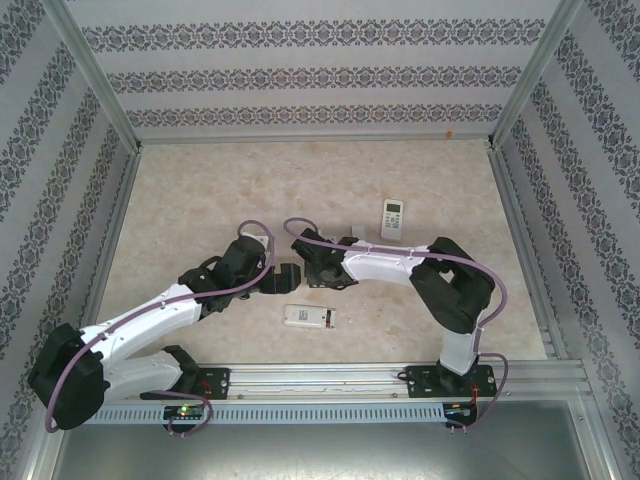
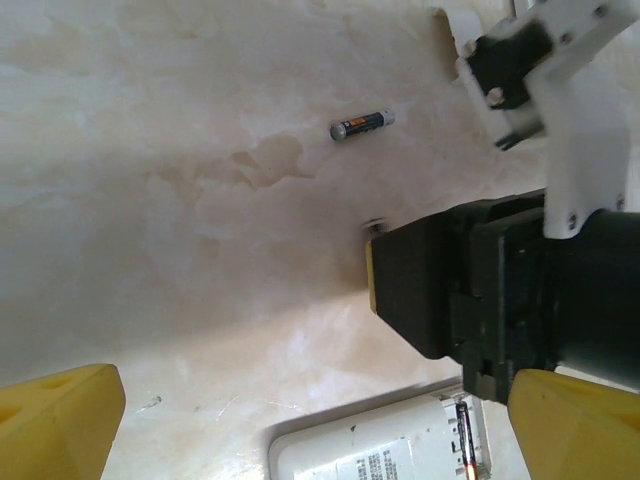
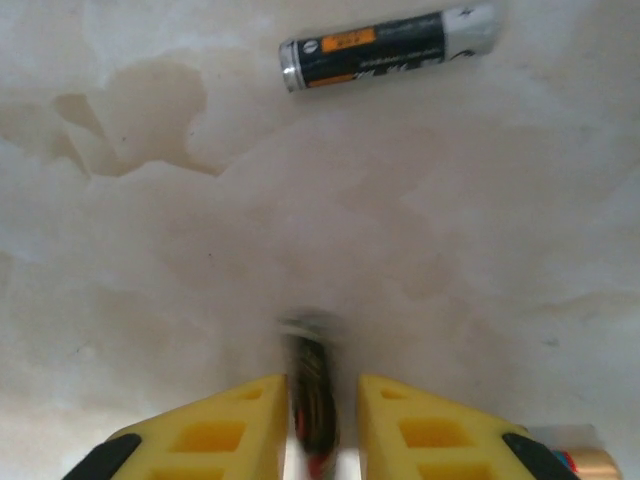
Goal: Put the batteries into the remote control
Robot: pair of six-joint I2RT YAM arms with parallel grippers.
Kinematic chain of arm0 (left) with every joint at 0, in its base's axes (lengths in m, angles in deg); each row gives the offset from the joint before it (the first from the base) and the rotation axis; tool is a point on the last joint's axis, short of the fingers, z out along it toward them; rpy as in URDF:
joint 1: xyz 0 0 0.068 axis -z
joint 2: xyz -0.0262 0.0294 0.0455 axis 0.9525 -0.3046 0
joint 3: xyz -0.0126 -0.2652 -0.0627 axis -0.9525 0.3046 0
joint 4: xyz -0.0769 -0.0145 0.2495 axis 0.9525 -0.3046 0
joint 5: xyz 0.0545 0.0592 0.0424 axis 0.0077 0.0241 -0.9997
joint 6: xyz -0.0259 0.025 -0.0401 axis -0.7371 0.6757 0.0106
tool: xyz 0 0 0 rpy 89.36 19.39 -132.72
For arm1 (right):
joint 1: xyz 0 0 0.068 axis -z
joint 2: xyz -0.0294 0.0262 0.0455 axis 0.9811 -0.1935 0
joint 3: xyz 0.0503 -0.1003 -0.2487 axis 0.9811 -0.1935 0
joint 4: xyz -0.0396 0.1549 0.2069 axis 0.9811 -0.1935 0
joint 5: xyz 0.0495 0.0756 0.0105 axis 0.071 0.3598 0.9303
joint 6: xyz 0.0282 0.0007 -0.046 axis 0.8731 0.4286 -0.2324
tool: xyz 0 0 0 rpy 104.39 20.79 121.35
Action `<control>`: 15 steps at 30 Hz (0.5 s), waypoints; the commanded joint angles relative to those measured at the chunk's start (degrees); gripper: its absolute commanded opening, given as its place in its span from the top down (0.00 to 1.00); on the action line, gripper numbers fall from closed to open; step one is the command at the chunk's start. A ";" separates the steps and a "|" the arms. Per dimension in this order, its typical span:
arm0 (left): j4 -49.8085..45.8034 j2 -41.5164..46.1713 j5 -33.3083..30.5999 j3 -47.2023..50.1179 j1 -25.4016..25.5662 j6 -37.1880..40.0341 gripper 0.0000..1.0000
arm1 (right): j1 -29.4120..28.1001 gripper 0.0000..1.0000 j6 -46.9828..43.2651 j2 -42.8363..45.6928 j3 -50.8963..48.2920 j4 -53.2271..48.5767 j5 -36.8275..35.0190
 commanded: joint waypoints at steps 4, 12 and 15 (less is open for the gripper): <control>2.21 -0.86 -0.66 0.99 -1.06 0.75 0.00 | -0.16 0.84 -1.43 -2.47 1.61 -0.88 1.18; 3.04 -0.08 -0.88 0.94 -2.37 1.31 0.00 | -0.01 1.00 -30.92 13.93 -2.99 5.64 -8.54; 5.18 2.32 -1.34 2.44 -2.90 2.20 0.00 | 0.45 1.00 -55.07 24.08 -10.21 14.41 -13.44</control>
